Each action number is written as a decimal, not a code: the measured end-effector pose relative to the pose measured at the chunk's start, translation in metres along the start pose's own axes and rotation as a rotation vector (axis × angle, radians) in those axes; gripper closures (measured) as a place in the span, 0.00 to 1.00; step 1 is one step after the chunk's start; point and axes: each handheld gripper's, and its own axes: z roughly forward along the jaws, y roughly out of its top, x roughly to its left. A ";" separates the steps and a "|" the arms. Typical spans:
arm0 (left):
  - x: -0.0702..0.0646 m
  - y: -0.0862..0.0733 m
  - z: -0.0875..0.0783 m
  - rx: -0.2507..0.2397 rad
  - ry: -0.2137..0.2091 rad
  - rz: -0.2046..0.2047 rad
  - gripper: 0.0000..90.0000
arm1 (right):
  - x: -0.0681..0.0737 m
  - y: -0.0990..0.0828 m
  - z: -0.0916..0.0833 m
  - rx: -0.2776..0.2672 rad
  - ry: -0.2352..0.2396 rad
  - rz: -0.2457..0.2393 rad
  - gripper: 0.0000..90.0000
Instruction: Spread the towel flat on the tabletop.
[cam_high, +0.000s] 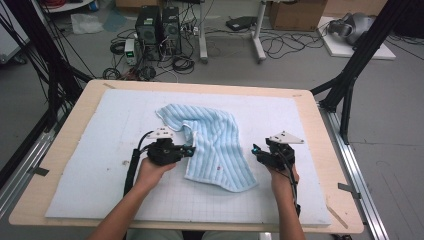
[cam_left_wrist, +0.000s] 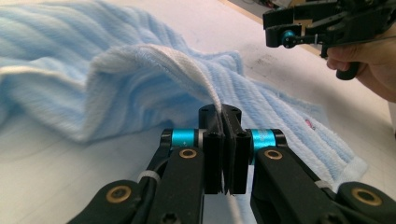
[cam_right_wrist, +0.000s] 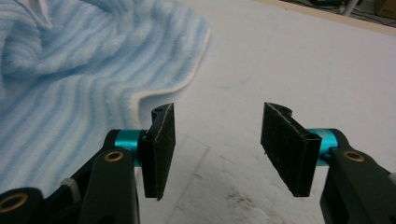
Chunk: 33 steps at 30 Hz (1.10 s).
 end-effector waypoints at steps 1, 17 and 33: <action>0.003 -0.002 -0.006 0.005 0.008 -0.003 0.97 | 0.003 0.001 0.001 0.000 0.012 -0.008 0.50; 0.039 -0.025 -0.071 -0.021 0.115 -0.113 0.97 | 0.051 0.008 0.054 0.136 0.134 -0.106 0.65; 0.053 -0.026 -0.046 -0.007 0.204 -0.062 0.97 | 0.045 0.029 0.068 0.078 -0.014 -0.158 0.96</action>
